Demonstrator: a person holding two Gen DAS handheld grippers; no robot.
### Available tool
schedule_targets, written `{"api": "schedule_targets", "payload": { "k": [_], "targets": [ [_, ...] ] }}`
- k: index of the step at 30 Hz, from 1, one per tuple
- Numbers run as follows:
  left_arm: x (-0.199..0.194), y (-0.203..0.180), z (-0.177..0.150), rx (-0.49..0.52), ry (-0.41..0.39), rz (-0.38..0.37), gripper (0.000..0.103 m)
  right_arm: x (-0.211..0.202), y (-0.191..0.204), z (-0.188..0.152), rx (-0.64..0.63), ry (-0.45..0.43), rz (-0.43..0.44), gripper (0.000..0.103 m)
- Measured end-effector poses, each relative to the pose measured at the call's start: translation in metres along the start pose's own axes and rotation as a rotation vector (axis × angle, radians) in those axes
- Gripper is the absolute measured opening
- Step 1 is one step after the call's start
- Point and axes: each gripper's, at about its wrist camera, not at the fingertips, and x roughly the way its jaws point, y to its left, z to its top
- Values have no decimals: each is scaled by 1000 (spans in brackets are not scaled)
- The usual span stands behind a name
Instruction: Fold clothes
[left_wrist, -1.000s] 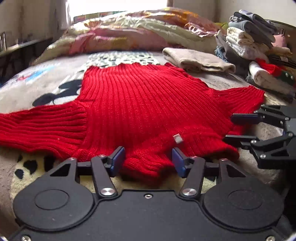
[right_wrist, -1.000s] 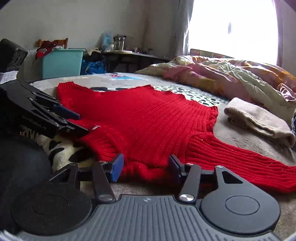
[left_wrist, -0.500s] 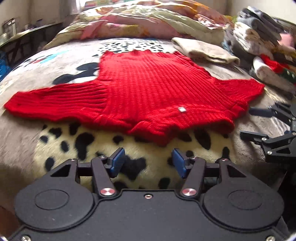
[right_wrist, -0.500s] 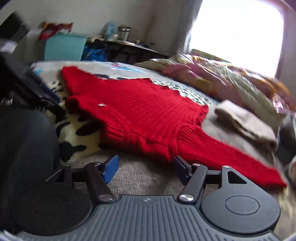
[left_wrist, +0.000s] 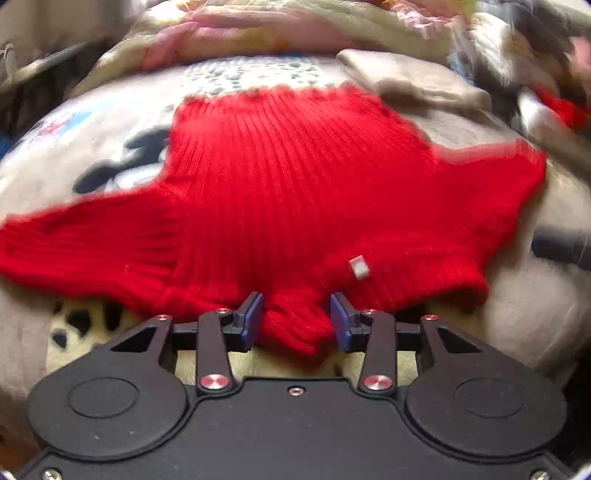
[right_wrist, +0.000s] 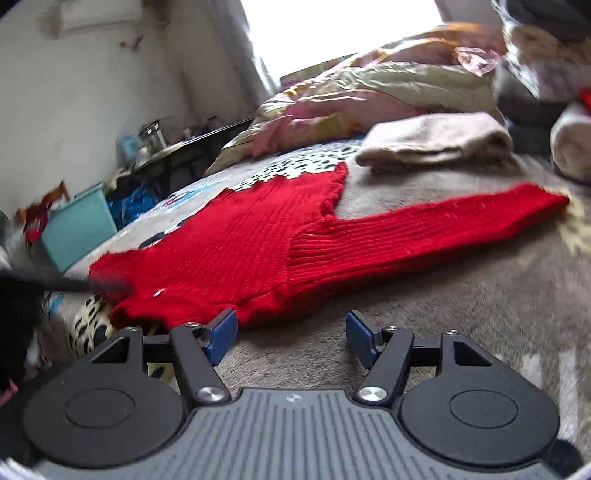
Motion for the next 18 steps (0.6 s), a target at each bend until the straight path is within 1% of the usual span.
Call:
{"api": "schedule_targets", "payload": {
  "k": [2, 3, 5, 7, 10, 12, 14, 16, 18],
  "targets": [
    [-2, 3, 12, -20, 53, -2, 40, 0, -9, 0, 55, -3, -2, 65],
    [-5, 0, 15, 1, 55, 13, 40, 0, -15, 0, 96, -12, 3, 65],
    [-16, -11, 20, 64, 24, 48, 39, -1, -27, 2, 178, -30, 13, 65],
    [-30, -30, 26, 124, -34, 39, 39, -2, -39, 3, 261, -51, 17, 65],
    [-40, -58, 41, 177, -113, -8, 39, -7, -55, 3, 362, -94, 6, 65],
    [-39, -82, 52, 227, -161, -38, 39, -12, -67, 2, 435, -128, 4, 65],
    [-34, -107, 64, 286, -189, -71, 39, -19, -80, 4, 505, -173, -2, 65],
    [-25, -134, 75, 350, -211, -87, 39, -29, -94, 6, 580, -225, -7, 67],
    [-14, -162, 82, 405, -210, -109, 39, -41, -108, 10, 626, -266, -37, 70]
  ]
}}
